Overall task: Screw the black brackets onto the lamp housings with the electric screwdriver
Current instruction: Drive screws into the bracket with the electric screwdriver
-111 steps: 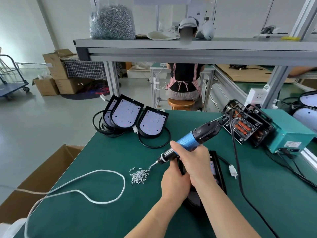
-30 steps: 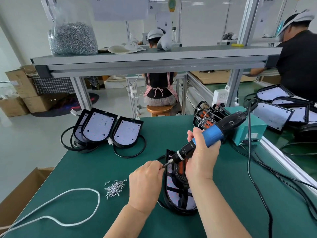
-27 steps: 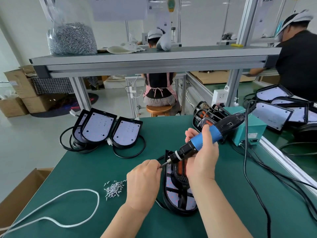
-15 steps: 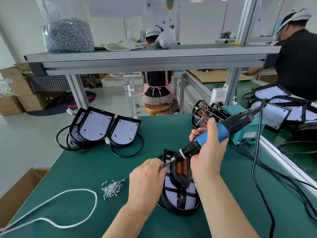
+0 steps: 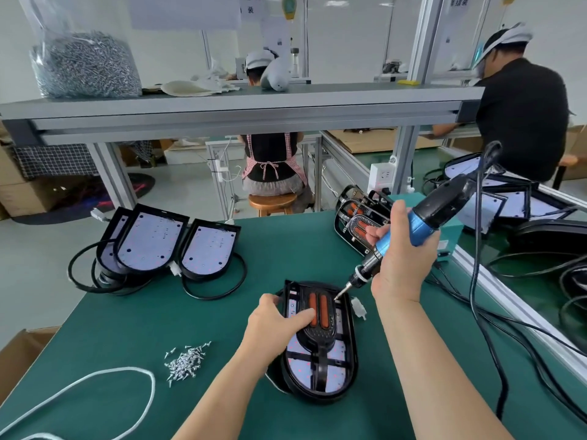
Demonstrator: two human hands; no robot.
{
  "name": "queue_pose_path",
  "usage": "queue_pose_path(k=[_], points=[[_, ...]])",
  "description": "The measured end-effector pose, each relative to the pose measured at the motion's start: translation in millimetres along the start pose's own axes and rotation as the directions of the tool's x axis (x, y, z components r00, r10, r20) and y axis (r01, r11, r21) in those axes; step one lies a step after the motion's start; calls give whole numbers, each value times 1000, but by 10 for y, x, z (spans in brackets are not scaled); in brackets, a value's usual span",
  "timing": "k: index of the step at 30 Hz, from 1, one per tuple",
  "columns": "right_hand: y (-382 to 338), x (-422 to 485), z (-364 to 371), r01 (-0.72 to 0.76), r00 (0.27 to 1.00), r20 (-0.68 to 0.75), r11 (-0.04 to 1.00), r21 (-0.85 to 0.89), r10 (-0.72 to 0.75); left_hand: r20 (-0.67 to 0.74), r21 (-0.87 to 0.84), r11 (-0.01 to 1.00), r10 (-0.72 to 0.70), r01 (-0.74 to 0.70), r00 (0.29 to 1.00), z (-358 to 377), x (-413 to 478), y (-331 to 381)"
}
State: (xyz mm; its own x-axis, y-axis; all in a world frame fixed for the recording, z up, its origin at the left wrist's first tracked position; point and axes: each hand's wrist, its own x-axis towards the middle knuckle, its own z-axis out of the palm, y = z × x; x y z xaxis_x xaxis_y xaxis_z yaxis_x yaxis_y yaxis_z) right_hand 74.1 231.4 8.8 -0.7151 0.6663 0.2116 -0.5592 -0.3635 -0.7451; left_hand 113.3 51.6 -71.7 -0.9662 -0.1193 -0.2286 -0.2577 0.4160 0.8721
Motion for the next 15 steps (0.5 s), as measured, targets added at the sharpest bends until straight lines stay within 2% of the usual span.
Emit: queue_pose_path(k=[2, 5, 15], points=[[29, 53, -34, 27, 999, 19, 999, -46, -26, 86, -177, 983, -27, 41, 996, 25, 29, -18], [99, 104, -66, 20, 999, 41, 995, -94, -16, 123, -271, 960, -29, 62, 992, 32, 47, -38], [246, 173, -10, 4, 992, 124, 993, -120, 11, 99, -296, 954, -21, 49, 995, 60, 54, -80]])
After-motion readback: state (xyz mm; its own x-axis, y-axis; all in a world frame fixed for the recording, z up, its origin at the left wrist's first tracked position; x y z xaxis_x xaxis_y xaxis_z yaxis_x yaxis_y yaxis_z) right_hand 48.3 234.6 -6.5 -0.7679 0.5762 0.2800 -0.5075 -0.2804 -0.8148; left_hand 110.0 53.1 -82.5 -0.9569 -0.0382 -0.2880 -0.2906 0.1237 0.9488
